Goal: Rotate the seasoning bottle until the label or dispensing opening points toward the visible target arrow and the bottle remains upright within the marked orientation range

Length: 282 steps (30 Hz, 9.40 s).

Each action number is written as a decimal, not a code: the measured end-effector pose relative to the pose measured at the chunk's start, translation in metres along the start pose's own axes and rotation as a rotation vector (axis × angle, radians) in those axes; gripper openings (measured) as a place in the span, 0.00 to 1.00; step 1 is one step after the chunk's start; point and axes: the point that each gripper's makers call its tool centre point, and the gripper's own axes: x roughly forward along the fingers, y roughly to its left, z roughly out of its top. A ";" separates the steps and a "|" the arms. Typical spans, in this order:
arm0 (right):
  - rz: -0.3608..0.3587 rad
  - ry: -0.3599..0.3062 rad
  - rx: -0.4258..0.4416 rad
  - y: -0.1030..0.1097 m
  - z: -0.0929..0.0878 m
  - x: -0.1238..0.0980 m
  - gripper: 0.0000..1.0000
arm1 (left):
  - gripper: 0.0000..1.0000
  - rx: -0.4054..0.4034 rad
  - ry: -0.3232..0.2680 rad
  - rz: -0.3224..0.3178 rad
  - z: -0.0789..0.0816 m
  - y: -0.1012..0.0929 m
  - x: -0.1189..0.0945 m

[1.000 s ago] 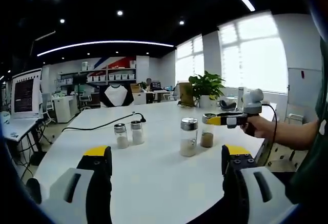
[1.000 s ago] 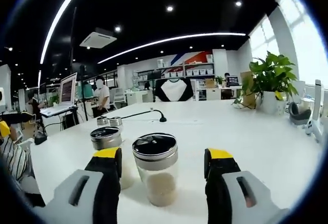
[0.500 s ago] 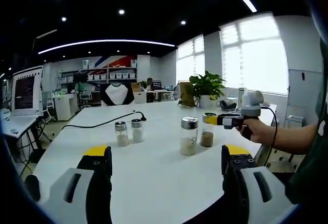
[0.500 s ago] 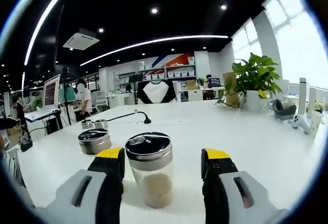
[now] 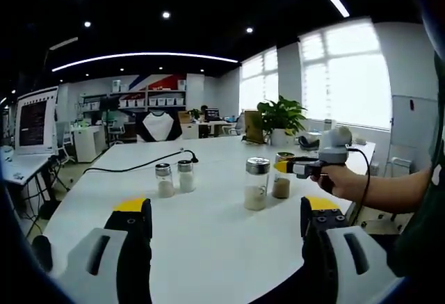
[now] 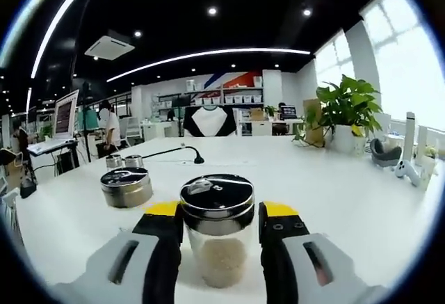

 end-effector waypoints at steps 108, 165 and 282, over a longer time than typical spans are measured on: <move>0.605 0.076 -0.135 0.018 -0.002 -0.012 0.38 | 0.92 0.018 -0.017 0.021 0.010 0.006 -0.009; 0.664 0.115 -0.025 0.017 -0.011 -0.027 0.60 | 0.92 0.015 -0.014 0.019 0.010 0.007 -0.007; 0.361 0.087 -0.114 0.013 0.002 -0.008 0.38 | 0.92 0.024 -0.047 0.002 0.019 0.000 -0.005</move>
